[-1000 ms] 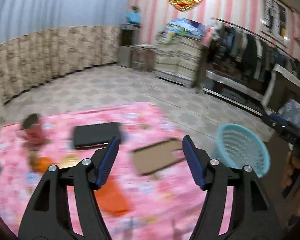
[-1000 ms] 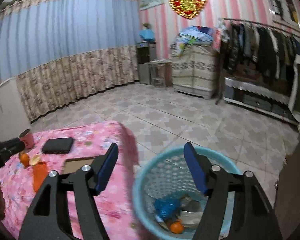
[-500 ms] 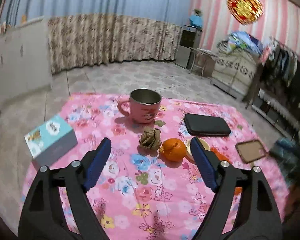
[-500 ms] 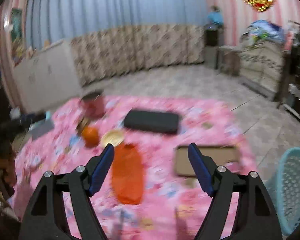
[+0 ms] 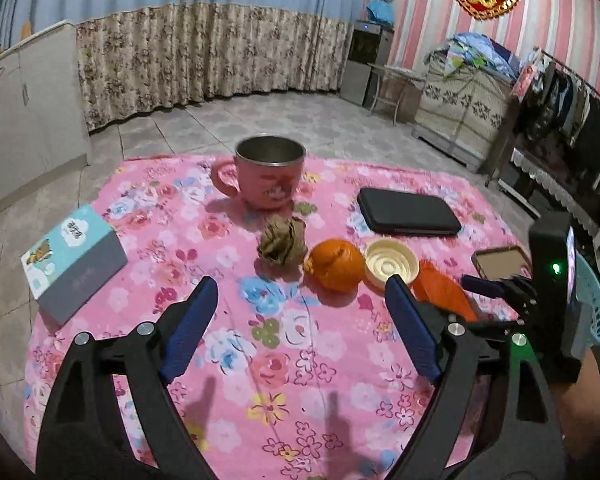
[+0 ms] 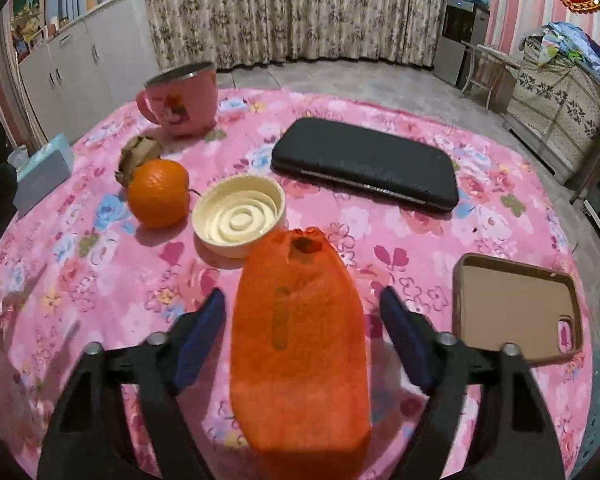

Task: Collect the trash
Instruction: 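Grasp the orange mesh bag with the right tool while the left tool grasps the orange, then carry orange and mesh bag over the blue basket and open both tools, then bring both tools back over the mat, then grasp the brown crumpled paper with the left tool while the right tool grasps the cream lid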

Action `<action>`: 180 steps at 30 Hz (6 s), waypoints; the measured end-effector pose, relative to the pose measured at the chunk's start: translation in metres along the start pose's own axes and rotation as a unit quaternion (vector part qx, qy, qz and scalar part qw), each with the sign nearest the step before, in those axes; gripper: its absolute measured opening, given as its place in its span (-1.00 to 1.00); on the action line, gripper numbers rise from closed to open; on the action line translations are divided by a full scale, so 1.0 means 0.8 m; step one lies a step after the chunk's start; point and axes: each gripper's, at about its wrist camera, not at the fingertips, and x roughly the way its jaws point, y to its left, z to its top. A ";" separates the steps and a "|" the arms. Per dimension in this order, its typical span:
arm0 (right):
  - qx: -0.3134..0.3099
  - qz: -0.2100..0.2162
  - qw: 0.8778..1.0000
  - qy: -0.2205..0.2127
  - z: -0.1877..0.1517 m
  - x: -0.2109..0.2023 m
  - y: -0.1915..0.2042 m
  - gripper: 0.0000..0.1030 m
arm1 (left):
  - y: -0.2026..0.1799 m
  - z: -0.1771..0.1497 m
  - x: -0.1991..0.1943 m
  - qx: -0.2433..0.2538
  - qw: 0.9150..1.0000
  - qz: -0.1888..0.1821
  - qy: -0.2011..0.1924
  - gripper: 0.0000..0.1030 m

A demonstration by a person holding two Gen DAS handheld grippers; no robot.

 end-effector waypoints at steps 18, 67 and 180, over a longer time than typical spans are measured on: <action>0.026 0.032 0.998 -0.054 0.014 -0.061 -0.041 -0.77 | -0.058 -0.004 0.067 0.033 0.999 -0.016 0.013 0.61; 0.012 0.059 0.991 -0.117 0.004 -0.133 -0.036 -0.76 | -0.074 0.010 -0.027 0.033 0.998 -0.035 -0.047 -0.39; 0.000 -0.002 1.000 -0.011 0.041 0.034 0.081 0.56 | 0.080 0.008 0.069 -0.047 0.997 0.043 0.038 0.80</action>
